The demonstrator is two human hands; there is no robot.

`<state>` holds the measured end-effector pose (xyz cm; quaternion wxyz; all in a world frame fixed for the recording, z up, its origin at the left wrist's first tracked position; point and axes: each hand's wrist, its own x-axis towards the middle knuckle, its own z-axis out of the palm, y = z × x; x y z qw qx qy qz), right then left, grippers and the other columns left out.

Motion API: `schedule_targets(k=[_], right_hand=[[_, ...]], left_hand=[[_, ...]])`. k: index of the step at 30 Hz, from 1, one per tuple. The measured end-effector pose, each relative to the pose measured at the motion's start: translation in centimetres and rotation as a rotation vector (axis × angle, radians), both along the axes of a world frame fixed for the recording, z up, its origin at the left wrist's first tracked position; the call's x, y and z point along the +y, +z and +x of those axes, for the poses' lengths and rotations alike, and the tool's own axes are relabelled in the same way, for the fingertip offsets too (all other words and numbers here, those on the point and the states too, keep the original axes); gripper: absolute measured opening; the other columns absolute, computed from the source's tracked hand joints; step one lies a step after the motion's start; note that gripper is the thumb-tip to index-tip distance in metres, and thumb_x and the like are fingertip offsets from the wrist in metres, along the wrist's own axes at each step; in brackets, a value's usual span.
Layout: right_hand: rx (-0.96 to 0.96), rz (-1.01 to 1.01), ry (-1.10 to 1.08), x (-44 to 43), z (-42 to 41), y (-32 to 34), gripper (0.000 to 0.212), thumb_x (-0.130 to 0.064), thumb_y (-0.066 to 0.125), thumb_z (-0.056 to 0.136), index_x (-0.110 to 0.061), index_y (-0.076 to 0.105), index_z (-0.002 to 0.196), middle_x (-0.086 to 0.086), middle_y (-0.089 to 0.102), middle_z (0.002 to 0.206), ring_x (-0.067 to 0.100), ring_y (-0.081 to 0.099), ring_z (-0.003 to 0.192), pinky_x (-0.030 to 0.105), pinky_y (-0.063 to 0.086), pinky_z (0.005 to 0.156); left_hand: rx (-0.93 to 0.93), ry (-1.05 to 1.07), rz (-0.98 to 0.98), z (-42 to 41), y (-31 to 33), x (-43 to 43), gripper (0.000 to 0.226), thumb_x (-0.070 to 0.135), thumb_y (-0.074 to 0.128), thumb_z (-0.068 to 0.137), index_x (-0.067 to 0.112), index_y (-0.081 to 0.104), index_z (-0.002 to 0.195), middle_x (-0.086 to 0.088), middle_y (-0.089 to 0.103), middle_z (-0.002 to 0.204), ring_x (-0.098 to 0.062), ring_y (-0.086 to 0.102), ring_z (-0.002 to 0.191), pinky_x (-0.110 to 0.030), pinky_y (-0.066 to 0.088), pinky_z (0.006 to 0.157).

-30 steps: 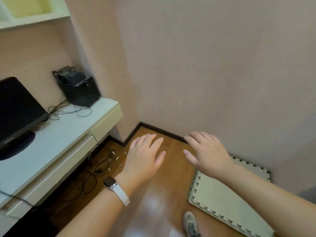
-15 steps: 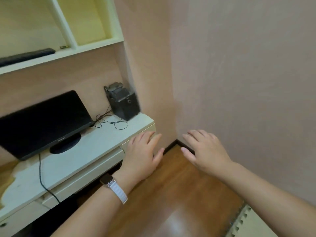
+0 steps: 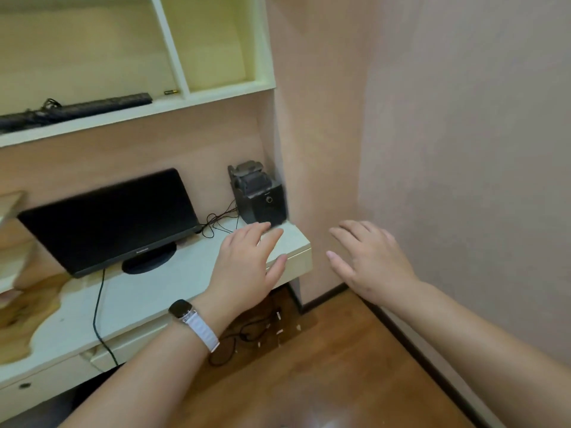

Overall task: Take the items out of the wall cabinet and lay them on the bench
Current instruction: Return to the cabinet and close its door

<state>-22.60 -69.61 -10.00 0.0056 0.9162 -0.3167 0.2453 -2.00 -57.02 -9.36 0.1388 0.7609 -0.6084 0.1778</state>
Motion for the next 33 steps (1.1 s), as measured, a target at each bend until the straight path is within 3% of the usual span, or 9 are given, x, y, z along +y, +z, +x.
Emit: schedule_targets(k=[5, 11, 17, 28, 33], right_hand=[[0.000, -0.055, 0.008, -4.2, 4.6, 1.0, 0.052, -0.049, 0.040, 0.089, -0.015, 0.063, 0.121, 0.006, 0.063, 0.122, 0.029, 0.056, 0.112, 0.042, 0.046, 0.087], [0.021, -0.070, -0.012, -9.9, 12.4, 2.9, 0.054, -0.051, 0.036, 0.091, -0.016, 0.061, 0.124, 0.005, 0.062, 0.125, 0.028, 0.055, 0.115, 0.042, 0.045, 0.091], [0.000, -0.117, -0.036, -15.5, 20.9, 4.5, 0.052, -0.051, 0.039, 0.090, -0.016, 0.061, 0.121, 0.006, 0.062, 0.122, 0.031, 0.056, 0.111, 0.042, 0.046, 0.086], [-0.155, -0.191, -0.028, -22.5, 28.7, 9.8, 0.053, -0.049, 0.039, 0.089, -0.013, 0.060, 0.123, 0.008, 0.060, 0.125, 0.032, 0.055, 0.112, 0.044, 0.045, 0.086], [-0.282, -0.149, 0.000, -26.1, 30.6, 13.1, 0.057, -0.050, 0.038, 0.088, -0.015, 0.056, 0.129, 0.008, 0.056, 0.133, 0.030, 0.048, 0.122, 0.045, 0.039, 0.096]], left_hand=[[0.013, -0.009, -0.070, 4.5, 0.1, -4.9, 0.048, 0.046, 0.048, 0.092, 0.021, 0.056, 0.133, -0.003, 0.058, 0.133, -0.025, 0.050, 0.126, -0.041, 0.038, 0.102], [0.046, -0.048, -0.099, 12.2, 0.1, -11.0, 0.049, 0.046, 0.048, 0.092, 0.023, 0.054, 0.135, 0.000, 0.055, 0.137, -0.022, 0.046, 0.129, -0.042, 0.035, 0.106], [0.017, -0.076, -0.210, 20.7, 1.8, -16.5, 0.047, 0.042, 0.051, 0.089, 0.017, 0.061, 0.127, -0.005, 0.060, 0.130, -0.026, 0.052, 0.122, -0.040, 0.038, 0.100], [-0.099, -0.081, -0.314, 28.9, 8.7, -22.8, 0.048, 0.041, 0.051, 0.089, 0.017, 0.059, 0.130, -0.010, 0.057, 0.133, -0.031, 0.050, 0.124, -0.045, 0.036, 0.102], [-0.170, -0.064, -0.360, 30.8, 13.3, -25.7, 0.049, 0.042, 0.051, 0.090, 0.017, 0.057, 0.131, -0.011, 0.055, 0.134, -0.031, 0.050, 0.124, -0.047, 0.037, 0.100]])
